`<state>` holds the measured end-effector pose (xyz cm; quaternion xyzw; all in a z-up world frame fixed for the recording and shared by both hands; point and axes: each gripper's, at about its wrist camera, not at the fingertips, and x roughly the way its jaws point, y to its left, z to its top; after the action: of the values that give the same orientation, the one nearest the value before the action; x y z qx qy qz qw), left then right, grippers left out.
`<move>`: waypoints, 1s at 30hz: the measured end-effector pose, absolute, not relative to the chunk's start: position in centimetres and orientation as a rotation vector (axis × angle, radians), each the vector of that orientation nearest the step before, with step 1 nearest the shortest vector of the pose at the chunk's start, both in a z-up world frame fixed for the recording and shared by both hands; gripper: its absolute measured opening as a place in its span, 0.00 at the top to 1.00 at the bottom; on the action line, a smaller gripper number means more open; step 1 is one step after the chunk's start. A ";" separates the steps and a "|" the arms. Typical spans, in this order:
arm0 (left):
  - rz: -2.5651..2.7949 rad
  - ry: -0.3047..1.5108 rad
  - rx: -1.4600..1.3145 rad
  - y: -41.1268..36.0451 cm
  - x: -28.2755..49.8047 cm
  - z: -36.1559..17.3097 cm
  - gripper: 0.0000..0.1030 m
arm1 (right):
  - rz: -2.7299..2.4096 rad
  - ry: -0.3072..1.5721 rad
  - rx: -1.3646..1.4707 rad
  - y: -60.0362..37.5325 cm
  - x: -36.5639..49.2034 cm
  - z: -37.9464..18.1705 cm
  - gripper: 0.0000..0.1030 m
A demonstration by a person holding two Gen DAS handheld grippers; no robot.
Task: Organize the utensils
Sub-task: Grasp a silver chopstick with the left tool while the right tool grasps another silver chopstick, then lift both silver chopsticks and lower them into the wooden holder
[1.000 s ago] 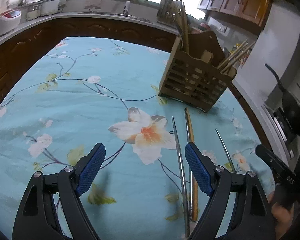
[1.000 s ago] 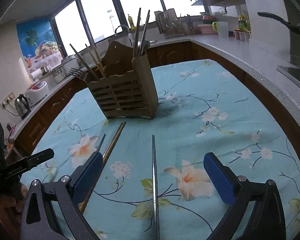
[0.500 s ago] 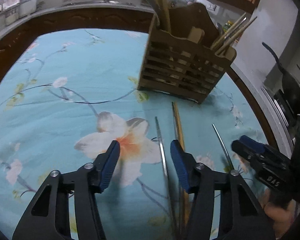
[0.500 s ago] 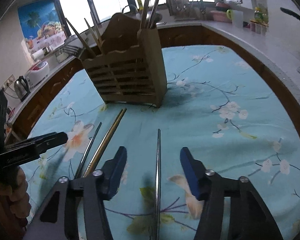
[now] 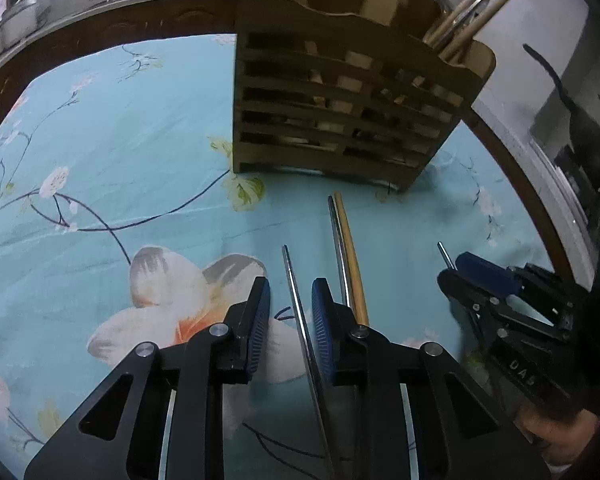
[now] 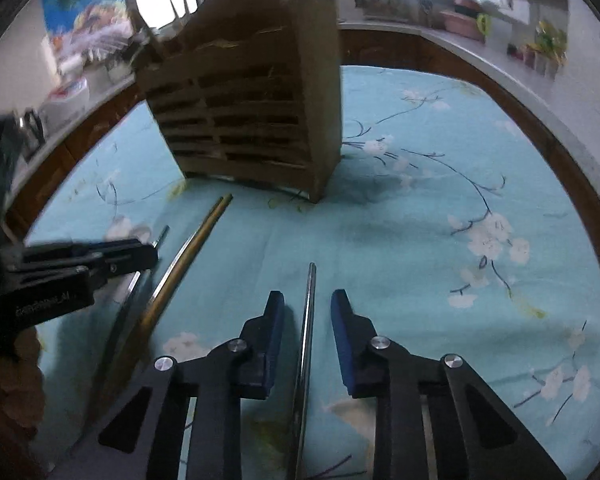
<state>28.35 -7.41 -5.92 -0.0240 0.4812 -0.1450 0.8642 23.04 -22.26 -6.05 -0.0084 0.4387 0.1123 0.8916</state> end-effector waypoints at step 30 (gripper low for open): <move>-0.414 0.729 -0.187 -1.9 20.3 5.9 0.97 | 0.290 0.677 0.160 -24.4 17.8 4.6 0.96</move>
<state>20.32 -1.94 5.86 -0.0906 0.3535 -0.2006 0.9092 17.77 -24.39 4.62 0.0781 0.3304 0.1418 0.9299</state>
